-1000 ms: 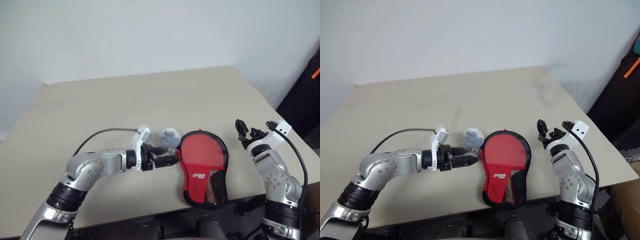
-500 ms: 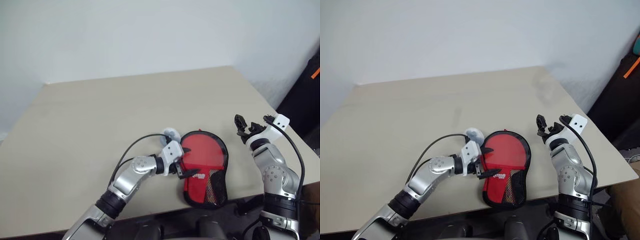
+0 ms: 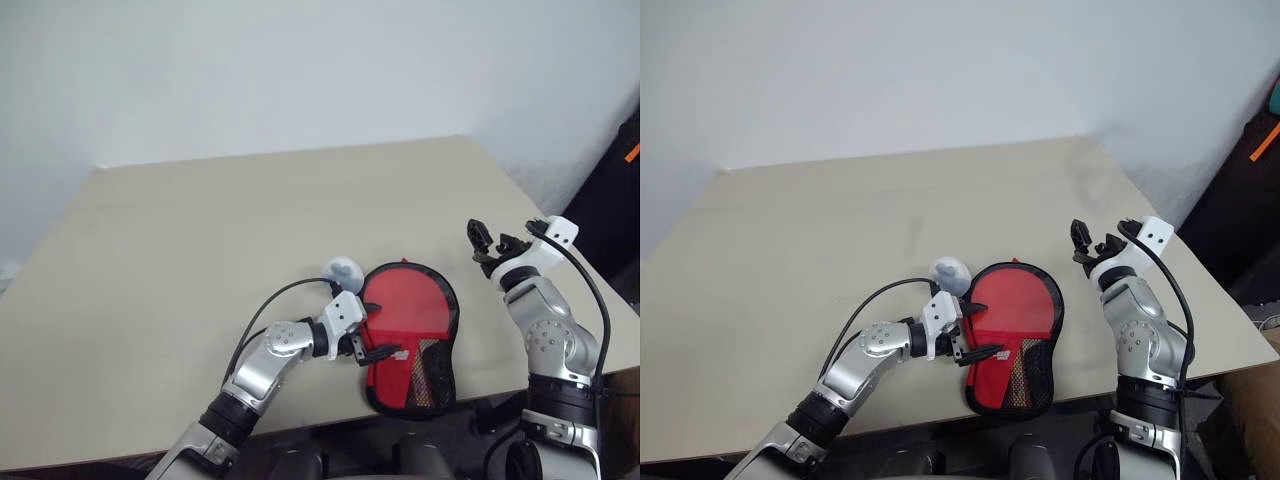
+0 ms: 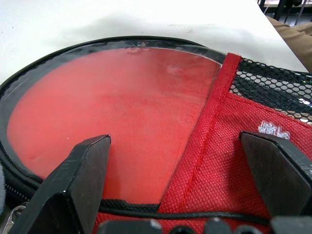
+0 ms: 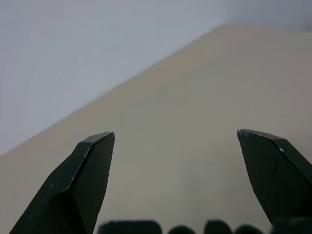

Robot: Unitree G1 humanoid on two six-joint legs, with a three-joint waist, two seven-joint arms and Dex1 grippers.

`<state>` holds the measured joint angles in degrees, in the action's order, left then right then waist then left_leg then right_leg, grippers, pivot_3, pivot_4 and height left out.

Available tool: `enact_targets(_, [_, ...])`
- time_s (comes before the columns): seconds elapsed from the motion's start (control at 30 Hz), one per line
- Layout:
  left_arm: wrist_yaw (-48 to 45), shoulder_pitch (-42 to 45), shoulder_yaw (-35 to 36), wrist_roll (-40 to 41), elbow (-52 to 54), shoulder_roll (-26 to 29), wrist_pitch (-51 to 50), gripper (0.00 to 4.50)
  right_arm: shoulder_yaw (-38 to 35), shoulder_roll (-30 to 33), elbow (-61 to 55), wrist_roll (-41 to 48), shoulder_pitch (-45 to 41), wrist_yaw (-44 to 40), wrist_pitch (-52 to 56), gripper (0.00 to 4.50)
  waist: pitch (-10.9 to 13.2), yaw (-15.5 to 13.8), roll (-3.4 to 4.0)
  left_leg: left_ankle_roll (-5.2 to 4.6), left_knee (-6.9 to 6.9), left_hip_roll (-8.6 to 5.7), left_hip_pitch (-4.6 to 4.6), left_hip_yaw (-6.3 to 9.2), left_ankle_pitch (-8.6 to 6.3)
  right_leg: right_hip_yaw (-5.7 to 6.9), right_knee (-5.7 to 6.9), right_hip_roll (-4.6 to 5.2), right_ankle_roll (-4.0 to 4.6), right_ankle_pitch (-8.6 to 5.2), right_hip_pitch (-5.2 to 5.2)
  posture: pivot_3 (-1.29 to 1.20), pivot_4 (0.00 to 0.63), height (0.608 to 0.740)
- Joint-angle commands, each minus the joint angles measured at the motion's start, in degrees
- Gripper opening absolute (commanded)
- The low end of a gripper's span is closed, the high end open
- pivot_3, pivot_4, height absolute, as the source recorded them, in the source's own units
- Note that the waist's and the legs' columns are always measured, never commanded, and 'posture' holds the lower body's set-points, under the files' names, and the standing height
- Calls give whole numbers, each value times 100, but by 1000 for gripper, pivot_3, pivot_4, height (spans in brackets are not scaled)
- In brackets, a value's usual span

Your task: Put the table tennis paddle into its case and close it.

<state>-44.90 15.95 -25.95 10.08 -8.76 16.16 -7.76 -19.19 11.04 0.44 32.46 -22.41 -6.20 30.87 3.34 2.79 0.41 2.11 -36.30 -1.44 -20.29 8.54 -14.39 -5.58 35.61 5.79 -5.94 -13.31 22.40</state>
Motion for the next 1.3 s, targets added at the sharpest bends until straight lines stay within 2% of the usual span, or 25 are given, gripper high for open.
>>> enact_targets(0.03, [-19, -85, -26, -179, -450, -21, -418, 4478, 159, 49, 179, 81, -571, -306, 13, 4367, -1, 3, 1, -1, 0, 0, 2, 1, 1, 0, 0, 0, 0, 0, 0, 0, 0, 740])
enact_targets(0.17, [-46, -33, 20, -223, -528, -111, -482, 4478, 604, -87, 638, 295, -1381, -973, 501, 4367, -6, 20, 11, -1, 2, 1, 13, 2, 1, 0, 4, -1, 0, 0, -4, 0, 0, 740])
enact_targets(0.37, [-13, -37, 74, -293, -561, -227, -507, 4478, 1266, -255, 2269, -317, -2696, -951, 1210, 4367, -13, 7, 11, -1, 6, 0, 25, 6, 1, 3, 5, -1, 1, 1, -15, 0, 0, 740])
enact_targets(0.5, [17, -89, 92, -312, -496, -263, -528, 4478, 1808, -196, 2945, -342, -3100, -1996, 1835, 4367, -14, 3, 12, -1, 7, -1, 24, 11, 1, 5, 5, -1, 1, 1, -16, 0, 0, 740])
enact_targets(0.67, [61, -158, 130, -324, -415, -280, -572, 4478, 1952, -134, 3416, -382, -3221, -2735, 2071, 4367, -15, 16, 12, -1, 6, -1, 25, 11, 1, 6, 7, -1, 0, 1, -17, 0, 0, 740])
enact_targets(1.0, [70, -223, 211, -309, -365, -283, -674, 4478, 2367, -49, 2914, -609, -2948, -3767, 1991, 4367, -16, 21, 13, -1, 8, 0, 25, 11, 1, 6, 8, -2, -1, 1, -12, 0, 0, 740])
enact_targets(1.3, [101, -225, 206, -348, -318, -237, -810, 4478, 2815, -54, 2568, -888, -2700, -4075, 1987, 4367, -19, 20, 11, -1, 7, 0, 25, 11, 1, 7, 9, -2, -1, 1, -12, 0, 0, 740])
